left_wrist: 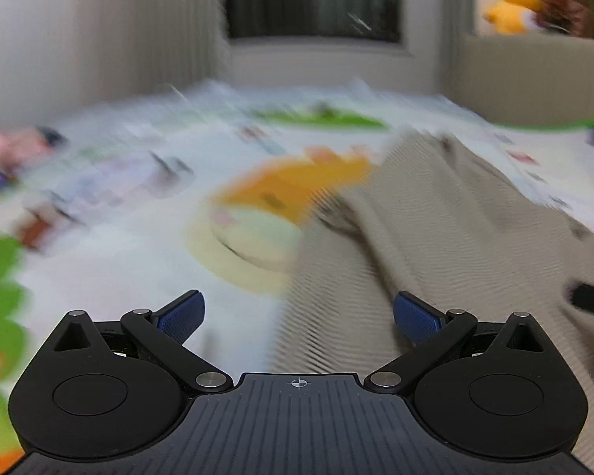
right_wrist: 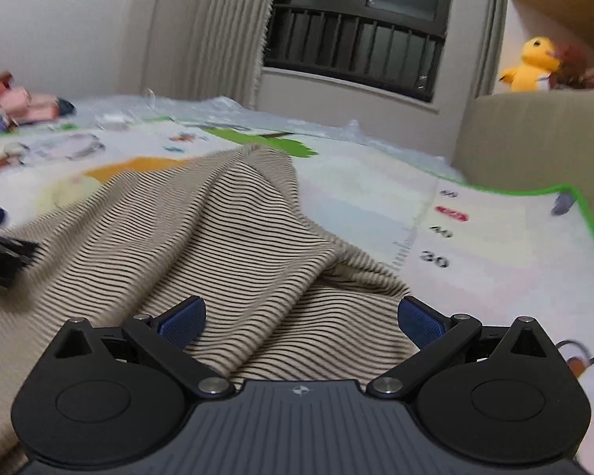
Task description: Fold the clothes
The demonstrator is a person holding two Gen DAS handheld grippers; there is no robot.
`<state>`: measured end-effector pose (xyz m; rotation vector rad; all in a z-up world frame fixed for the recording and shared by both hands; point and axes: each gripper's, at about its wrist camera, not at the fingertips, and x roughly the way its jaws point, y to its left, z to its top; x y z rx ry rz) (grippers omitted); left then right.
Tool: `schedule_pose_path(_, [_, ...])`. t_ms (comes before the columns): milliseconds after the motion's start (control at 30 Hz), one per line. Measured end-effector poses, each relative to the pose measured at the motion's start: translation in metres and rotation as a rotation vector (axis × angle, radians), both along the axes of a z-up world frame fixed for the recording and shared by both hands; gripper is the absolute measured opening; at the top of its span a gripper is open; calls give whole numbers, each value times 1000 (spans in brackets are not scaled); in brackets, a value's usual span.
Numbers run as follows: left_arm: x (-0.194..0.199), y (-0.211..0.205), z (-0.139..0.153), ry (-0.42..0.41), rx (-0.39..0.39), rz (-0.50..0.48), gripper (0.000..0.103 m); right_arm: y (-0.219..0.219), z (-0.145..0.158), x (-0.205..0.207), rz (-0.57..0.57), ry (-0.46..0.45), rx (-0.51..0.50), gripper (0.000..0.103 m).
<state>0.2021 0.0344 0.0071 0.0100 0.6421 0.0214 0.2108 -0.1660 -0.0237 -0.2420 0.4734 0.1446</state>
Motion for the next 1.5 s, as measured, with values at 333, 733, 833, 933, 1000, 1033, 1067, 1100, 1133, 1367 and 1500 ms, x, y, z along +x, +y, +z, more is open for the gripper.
schedule_pose_path(333, [-21, 4, 2, 46, -62, 7, 103, -50, 9, -16, -28, 91, 203, 103])
schedule_pose_path(733, [-153, -15, 27, 34, -125, -118, 103, -131, 18, -142, -82, 4, 221, 103])
schedule_pose_path(833, [-180, -11, 54, -45, -218, -124, 103, -137, 19, -143, -109, -29, 234, 103])
schedule_pose_path(933, [-190, -11, 70, -33, -448, -214, 103, -128, 21, -142, -145, -70, 139, 103])
schedule_pose_path(1000, [-187, -28, 63, 32, -525, -298, 103, -122, 32, -152, -156, -188, 31, 103])
schedule_pose_path(1033, [-186, -39, 56, 71, -526, -322, 103, -119, 38, -156, -174, -245, -9, 103])
schedule_pose_path(1067, [-183, -48, 50, 110, -520, -338, 103, -119, 45, -160, -187, -292, -26, 103])
schedule_pose_path(1100, [-180, -57, 40, 158, -514, -348, 103, -122, 53, -165, -174, -314, -7, 103])
schedule_pose_path(1133, [-177, -65, 30, 208, -508, -357, 103, -127, 61, -167, -132, -299, 55, 103])
schedule_pose_path(1367, [-168, -67, 11, 260, -574, -256, 103, -139, 22, -141, 119, 135, 415, 103])
schedule_pose_path(1500, [-166, -70, 17, 266, -543, -282, 103, -140, -8, -138, 69, 196, 456, 103])
